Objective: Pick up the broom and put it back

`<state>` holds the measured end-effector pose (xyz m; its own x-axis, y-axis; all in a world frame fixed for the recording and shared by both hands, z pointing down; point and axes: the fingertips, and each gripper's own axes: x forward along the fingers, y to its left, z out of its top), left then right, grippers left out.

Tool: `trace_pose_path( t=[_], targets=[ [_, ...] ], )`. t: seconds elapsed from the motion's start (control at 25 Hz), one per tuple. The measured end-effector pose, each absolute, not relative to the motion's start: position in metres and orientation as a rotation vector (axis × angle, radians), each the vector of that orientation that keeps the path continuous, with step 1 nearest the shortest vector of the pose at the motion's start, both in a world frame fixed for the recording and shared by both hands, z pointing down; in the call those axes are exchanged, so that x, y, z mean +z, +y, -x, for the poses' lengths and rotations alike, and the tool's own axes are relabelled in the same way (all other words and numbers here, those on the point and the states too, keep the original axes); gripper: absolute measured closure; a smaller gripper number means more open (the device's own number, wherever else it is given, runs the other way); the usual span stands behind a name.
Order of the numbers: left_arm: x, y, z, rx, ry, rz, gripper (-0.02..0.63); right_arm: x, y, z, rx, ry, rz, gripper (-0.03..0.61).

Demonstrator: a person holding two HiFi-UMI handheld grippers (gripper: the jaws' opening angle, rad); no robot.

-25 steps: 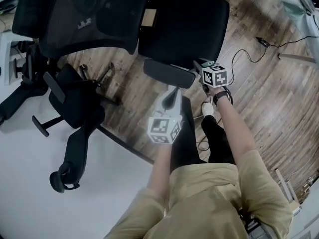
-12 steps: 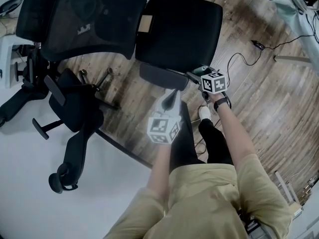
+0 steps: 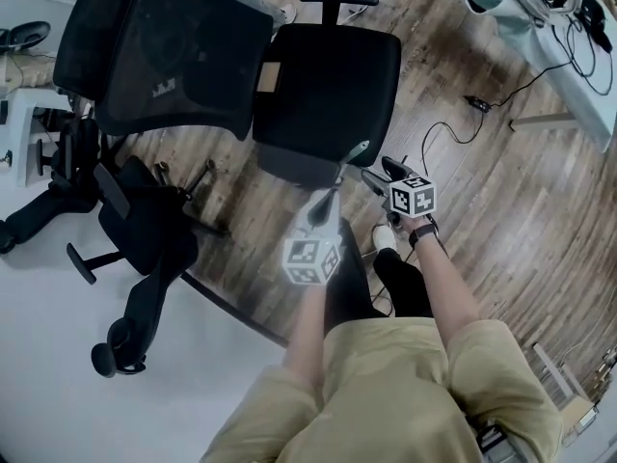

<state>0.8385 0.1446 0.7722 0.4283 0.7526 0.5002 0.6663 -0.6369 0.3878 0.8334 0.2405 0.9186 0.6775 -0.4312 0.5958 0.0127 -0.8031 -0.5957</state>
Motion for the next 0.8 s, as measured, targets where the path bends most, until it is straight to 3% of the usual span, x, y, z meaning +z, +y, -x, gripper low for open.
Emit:
trace_pose_path(
  t=[0.08,0.36,0.56,0.8],
  targets=[
    [0.761,0.148,-0.830,0.988,1.269,-2.553,0.612,0.888,0.242,-0.818,-1.000,0.307,2.348,0.282],
    [0.703,0.176,-0.808,0.898,1.278,-2.601,0.612,0.747,0.268,-0.792,-0.842,0.215,2.611,0.423],
    [0.635,0.193,-0.798,0.730,1.313,-2.645,0.612,0.638,0.289,-0.788,-0.589,0.181,2.763,0.551],
    [0.550,0.208,-0.788,0.492,1.349,-2.702,0.612,0.527,0.293,-0.774,-0.408,0.246,2.916,0.574]
  ],
)
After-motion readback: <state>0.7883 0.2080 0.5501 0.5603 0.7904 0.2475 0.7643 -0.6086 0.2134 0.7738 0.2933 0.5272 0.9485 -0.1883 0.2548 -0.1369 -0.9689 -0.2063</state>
